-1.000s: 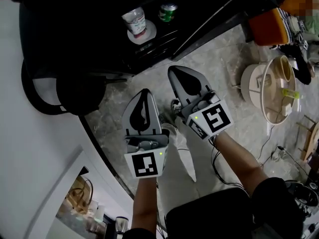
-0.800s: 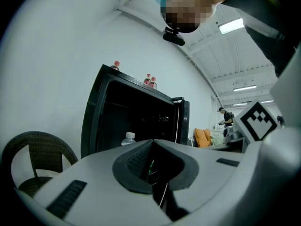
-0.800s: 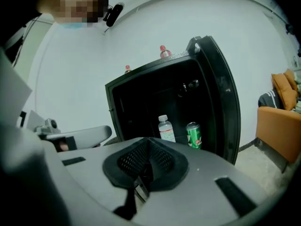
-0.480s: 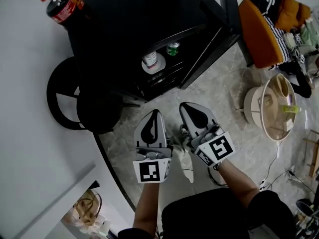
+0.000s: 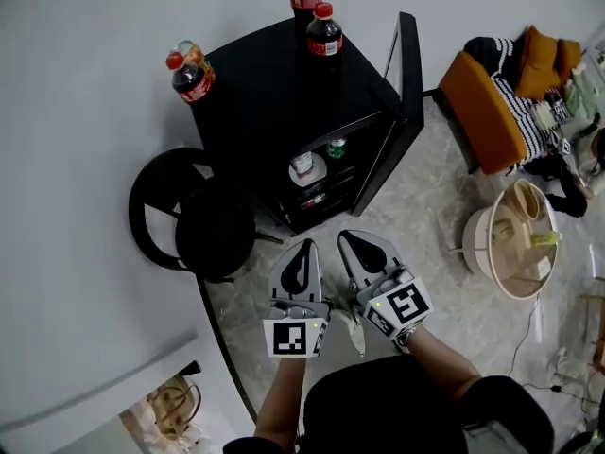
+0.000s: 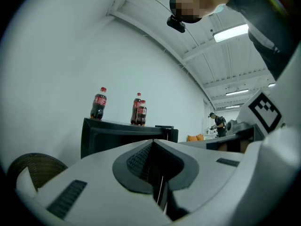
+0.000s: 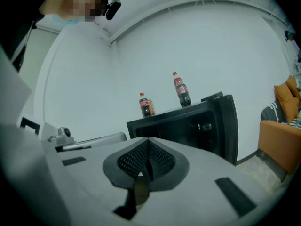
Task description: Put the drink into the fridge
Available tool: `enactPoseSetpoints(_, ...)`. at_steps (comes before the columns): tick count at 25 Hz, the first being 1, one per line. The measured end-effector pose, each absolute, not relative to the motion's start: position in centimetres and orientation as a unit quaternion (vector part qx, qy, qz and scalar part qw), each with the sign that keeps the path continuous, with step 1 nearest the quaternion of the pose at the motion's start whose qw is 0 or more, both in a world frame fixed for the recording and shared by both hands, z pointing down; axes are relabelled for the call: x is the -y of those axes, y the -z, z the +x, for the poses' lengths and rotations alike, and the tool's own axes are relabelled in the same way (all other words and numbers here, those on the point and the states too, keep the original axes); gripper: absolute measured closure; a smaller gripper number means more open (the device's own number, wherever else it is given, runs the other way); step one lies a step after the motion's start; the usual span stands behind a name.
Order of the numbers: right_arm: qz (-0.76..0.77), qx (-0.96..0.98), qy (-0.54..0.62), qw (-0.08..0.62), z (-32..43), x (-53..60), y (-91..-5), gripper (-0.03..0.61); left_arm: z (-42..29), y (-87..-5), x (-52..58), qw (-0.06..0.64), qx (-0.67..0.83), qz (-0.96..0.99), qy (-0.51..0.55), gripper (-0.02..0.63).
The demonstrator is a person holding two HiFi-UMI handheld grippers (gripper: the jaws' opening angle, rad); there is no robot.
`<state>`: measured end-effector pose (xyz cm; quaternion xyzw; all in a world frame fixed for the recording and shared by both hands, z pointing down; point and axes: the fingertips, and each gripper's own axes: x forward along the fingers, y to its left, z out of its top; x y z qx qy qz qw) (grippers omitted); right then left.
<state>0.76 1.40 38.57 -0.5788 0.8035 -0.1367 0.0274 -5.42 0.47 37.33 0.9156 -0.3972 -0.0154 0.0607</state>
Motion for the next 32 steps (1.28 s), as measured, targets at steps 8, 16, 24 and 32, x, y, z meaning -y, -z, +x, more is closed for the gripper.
enactPoseSetpoints(8, -0.573, -0.810, 0.114, 0.036, -0.6, -2.1, -32.5, 0.565, -5.8, -31.6, -1.3, 0.047, 0.397, 0.916, 0.028, 0.604)
enactPoseSetpoints(16, -0.572, -0.813, 0.104, 0.040, -0.9, -2.7, -28.4, 0.565, -5.2, -27.0, -2.2, 0.036, 0.383, 0.922, 0.039, 0.604)
enactPoseSetpoints(24, -0.567, -0.818, 0.086, 0.046, -2.5, -2.5, -25.8, 0.565, -6.4, -25.1, -2.9, 0.032, 0.383, 0.922, 0.043, 0.604)
enactPoseSetpoints(32, -0.557, -0.826, 0.075, 0.046, -4.6, -2.7, -25.4, 0.565, -8.3, -25.2, -3.6, 0.039, 0.387, 0.919, 0.057, 0.604)
